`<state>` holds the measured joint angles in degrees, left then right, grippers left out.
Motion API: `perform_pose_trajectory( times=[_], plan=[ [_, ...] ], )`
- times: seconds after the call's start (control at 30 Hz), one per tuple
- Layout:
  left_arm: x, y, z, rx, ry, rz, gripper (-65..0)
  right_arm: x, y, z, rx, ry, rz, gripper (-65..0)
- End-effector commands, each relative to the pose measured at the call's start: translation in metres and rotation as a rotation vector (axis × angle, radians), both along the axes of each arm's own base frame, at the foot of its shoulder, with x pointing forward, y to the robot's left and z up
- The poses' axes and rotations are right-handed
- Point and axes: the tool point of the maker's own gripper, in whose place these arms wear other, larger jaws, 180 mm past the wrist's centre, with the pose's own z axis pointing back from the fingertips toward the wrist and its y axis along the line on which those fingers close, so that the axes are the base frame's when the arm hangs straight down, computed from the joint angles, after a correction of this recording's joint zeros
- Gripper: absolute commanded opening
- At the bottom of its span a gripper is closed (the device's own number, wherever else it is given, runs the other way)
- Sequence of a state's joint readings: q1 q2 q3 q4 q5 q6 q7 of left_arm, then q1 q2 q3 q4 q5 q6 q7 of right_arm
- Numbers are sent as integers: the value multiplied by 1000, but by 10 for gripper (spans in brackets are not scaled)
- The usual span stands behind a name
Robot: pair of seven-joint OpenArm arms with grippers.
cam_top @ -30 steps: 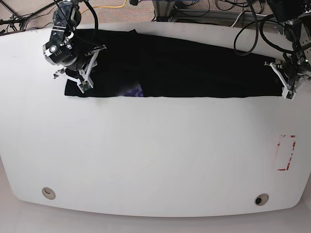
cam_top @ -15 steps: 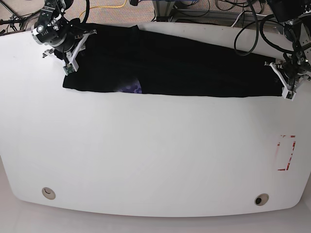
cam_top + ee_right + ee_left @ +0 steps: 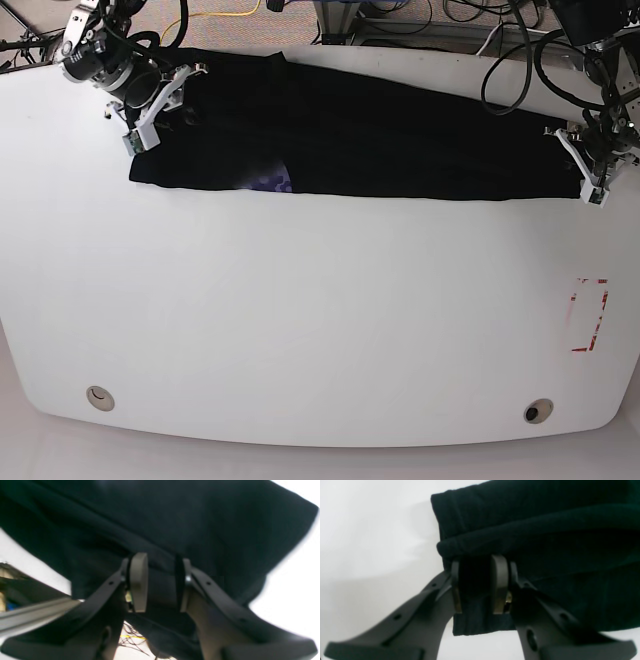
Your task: Fold the T-shirt properly
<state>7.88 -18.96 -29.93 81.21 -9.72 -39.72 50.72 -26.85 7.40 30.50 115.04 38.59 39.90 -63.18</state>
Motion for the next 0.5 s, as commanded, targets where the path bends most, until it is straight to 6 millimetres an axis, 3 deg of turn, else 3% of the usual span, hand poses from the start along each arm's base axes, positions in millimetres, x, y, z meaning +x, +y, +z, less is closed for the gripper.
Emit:
perform_pose_trajectory(
  times=[0.0, 0.17, 0.3, 0.47],
  plan=[
    [-40, 5, -27, 54, 195, -1, -510, 1, 12, 3, 19, -14, 39, -477],
    [-40, 6, -26, 56, 192, 1, -510, 3, 17, -17, -37, 38, 77, -477],
    [-42, 7, -27, 53, 197, 5, -510, 2, 6, -40, -117, 106, 80, -477],
    [-40, 7, -27, 53, 194, 5, -507, 21, -10, -53, -183, 120, 64, -477]
  ],
)
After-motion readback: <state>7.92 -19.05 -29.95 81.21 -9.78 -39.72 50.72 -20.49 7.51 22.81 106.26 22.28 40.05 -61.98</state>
